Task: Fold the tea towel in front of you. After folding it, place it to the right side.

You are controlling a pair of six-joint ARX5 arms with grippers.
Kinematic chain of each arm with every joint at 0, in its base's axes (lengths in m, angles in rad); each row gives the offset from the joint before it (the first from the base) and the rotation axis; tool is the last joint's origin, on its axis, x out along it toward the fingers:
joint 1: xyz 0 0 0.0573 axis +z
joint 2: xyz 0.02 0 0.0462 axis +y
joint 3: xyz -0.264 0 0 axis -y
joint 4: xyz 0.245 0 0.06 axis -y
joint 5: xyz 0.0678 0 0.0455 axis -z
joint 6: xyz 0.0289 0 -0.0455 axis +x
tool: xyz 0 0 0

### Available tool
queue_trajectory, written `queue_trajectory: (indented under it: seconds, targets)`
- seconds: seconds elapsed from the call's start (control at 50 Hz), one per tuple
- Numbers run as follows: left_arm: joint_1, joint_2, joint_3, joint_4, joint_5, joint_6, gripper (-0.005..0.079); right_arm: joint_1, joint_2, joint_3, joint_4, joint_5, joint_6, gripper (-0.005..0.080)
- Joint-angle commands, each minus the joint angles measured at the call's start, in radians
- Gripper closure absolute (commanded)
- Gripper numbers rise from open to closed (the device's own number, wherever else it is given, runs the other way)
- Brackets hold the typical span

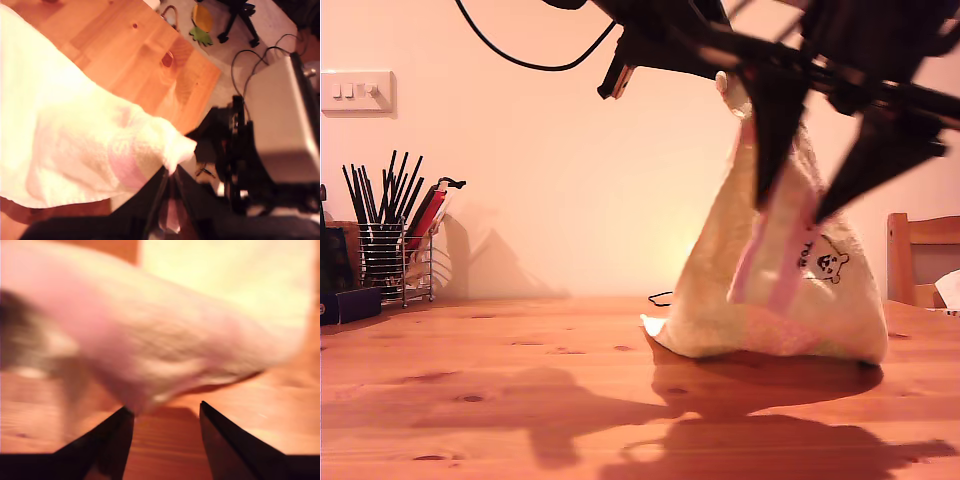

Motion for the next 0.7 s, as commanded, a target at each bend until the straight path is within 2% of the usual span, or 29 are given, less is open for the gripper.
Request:
queue_trajectory:
  seconds: [0.0, 0.38, 0.68]
  targets:
    - [0.012, 0.005, -0.005, 0.003, 0.009, -0.002, 0.0763, 0.005, -0.008, -0.002, -0.016, 0.008, 0.001, 0.0382]
    - [0.015, 0.005, -0.005, -0.012, 0.053, -0.001, 0.0763, 0.004, -0.009, -0.001, 0.002, 0.078, -0.003, 0.0395]
    - [0.028, 0.005, -0.005, 0.020, 0.080, -0.002, 0.0763, 0.005, -0.008, -0.001, 0.057, 0.078, -0.033, 0.0678]
